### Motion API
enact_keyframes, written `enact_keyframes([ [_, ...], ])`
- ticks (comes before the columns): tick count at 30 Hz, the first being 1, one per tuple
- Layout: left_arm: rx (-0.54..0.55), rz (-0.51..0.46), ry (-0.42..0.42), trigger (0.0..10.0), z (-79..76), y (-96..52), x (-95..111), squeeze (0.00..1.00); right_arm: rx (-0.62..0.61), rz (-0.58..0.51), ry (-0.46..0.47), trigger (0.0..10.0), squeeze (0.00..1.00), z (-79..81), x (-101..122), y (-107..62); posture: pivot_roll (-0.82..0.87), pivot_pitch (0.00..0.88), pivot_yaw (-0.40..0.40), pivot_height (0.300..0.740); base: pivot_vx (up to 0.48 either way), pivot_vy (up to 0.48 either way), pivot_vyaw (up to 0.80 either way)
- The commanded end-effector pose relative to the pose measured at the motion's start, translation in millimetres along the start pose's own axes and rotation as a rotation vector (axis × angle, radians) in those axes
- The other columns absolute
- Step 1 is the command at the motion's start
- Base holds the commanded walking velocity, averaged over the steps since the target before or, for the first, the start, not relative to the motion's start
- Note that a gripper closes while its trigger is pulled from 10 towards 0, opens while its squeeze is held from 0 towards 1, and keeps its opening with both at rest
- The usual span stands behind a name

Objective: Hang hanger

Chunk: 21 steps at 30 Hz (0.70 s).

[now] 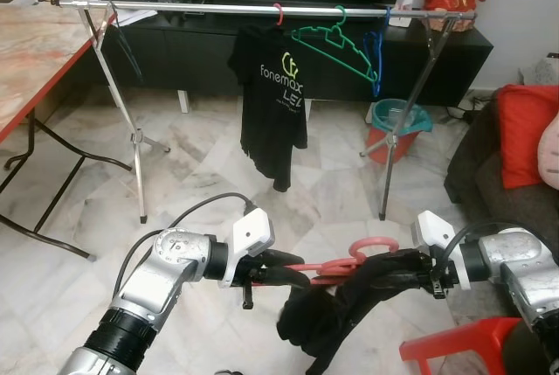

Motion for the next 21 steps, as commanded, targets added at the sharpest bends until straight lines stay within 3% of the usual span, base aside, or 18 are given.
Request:
enact_keyframes([
  [1, -0.016, -0.031, 0.03, 10.0, 1.7, 1.3, 10.3, 1.0, 0.045, -0.012, -0.045, 0.0, 0.0, 4.3, 7.6, 4.9, 0.04, 0.047, -0.063, 0.736, 0.0, 0.0, 0.0],
  [21, -0.016, -0.031, 0.03, 10.0, 1.7, 1.3, 10.3, 1.0, 0.045, -0.012, -0.045, 0.0, 0.0, 4.3, 7.6, 4.9, 0.04, 0.047, -0.063, 0.736, 0.0, 0.0, 0.0],
])
Point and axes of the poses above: a point about 5 cm out from each wrist's last joint towards the gripper, its own y axis pointing out of the wrist towards the gripper, its own x axis along the axis of the wrist's last joint, z = x × y, the point moved 3 cm from there along y, pointing out of the wrist towards the gripper, and after that the axes turned 7 degrees about y, right-handed, at the moved point
